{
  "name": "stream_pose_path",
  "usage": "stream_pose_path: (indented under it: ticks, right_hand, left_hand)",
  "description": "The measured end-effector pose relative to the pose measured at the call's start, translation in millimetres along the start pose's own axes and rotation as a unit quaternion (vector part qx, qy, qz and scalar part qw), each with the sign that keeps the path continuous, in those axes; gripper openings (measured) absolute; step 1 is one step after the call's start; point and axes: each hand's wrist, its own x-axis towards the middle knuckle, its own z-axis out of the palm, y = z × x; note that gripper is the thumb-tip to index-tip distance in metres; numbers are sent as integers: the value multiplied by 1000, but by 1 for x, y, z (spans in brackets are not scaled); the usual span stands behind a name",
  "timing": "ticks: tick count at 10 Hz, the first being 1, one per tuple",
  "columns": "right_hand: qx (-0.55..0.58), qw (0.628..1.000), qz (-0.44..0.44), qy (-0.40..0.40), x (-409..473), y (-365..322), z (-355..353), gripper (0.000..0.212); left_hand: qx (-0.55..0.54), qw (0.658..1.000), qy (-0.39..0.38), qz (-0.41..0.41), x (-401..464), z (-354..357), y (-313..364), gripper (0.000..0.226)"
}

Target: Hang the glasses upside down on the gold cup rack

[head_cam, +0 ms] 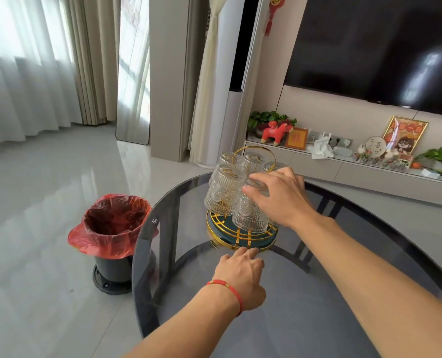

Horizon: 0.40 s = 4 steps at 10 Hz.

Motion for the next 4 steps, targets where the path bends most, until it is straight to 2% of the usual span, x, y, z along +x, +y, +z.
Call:
stream_pose_path:
  ticks: [2,3,4]
  right_hand:
    - [-49,998,-24,-24,-5,-4,1,65]
    - [-39,998,-50,-17,-14,-2,-5,65]
    - [16,997,-65,46,-36,2,-17,59]
  left_hand:
    - [6,1000,7,0,0,1,-1,55]
    - [-4,1000,1,-1,-2,1,-1,57]
    - [-45,999,14,-9,-5,-2,2,55]
